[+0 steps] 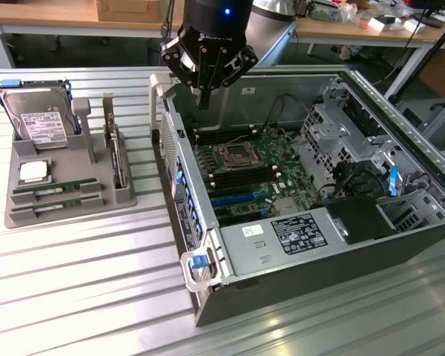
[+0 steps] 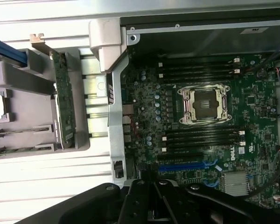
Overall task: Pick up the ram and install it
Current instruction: 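Reach for the ram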
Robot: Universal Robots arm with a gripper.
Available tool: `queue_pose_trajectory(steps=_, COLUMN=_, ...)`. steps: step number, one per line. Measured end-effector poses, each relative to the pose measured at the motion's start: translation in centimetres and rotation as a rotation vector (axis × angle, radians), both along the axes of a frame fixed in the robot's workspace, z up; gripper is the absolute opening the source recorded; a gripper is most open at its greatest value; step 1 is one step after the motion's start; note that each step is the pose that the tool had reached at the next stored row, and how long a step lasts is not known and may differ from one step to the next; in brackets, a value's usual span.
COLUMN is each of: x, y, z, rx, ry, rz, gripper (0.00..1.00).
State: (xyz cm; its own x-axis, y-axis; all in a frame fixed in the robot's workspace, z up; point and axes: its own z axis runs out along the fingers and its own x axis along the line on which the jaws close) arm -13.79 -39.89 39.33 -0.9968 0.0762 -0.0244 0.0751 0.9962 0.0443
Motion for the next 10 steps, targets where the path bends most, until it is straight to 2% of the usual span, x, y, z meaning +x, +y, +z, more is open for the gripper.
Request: queue_pose_trajectory(steps=10, x=-0.36, y=0.00, z=-0.01, rx=0.0000, ry=0.0000, rz=0.000, gripper=0.11)
